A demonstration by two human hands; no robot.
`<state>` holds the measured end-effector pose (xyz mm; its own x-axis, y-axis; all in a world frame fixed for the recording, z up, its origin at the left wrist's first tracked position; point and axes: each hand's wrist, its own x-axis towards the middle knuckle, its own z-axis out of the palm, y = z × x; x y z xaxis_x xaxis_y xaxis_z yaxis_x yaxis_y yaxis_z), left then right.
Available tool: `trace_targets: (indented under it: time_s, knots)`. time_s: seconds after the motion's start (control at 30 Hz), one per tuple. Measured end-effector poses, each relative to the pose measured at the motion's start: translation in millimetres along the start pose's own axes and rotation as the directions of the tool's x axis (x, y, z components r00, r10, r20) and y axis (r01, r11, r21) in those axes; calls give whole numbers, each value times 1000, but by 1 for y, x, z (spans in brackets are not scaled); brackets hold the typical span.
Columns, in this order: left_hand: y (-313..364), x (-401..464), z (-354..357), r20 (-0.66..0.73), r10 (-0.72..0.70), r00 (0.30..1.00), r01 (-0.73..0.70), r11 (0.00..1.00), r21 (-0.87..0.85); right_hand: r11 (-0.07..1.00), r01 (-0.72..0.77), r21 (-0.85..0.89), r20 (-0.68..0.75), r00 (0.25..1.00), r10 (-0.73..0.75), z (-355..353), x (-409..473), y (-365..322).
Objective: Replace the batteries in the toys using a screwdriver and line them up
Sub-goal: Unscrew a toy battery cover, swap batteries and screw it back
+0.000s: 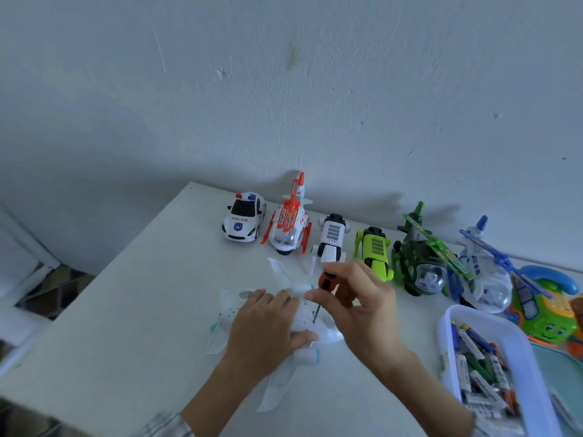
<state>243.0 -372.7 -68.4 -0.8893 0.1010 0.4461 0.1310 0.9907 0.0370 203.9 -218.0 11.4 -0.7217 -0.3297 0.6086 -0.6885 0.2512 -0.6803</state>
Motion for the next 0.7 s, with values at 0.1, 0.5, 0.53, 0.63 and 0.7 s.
trace_targets:
  time_s: [0.1, 0.5, 0.53, 0.63, 0.7]
  knots:
    - [2, -1, 0, 7, 8, 1000, -8, 1000, 11, 990, 37, -137, 236, 972, -4, -7, 14, -8]
    - [3, -1, -5, 19, -2, 1000, 2, 1000, 5, 998, -63, 0, 241, 969, 61, -24, 38, -3]
    - [3, -1, -5, 9, 5, 1000, -6, 1000, 9, 997, -71, -20, 253, 965, 74, -24, 37, -1]
    - [2, 1, -4, -13, 22, 1000, -21, 1000, 20, 996, -83, -21, 280, 956, 86, -23, 32, 3]
    - [1, 2, -4, -13, 22, 1000, -21, 999, 25, 995, -99, 10, 291, 952, 92, -23, 30, 4]
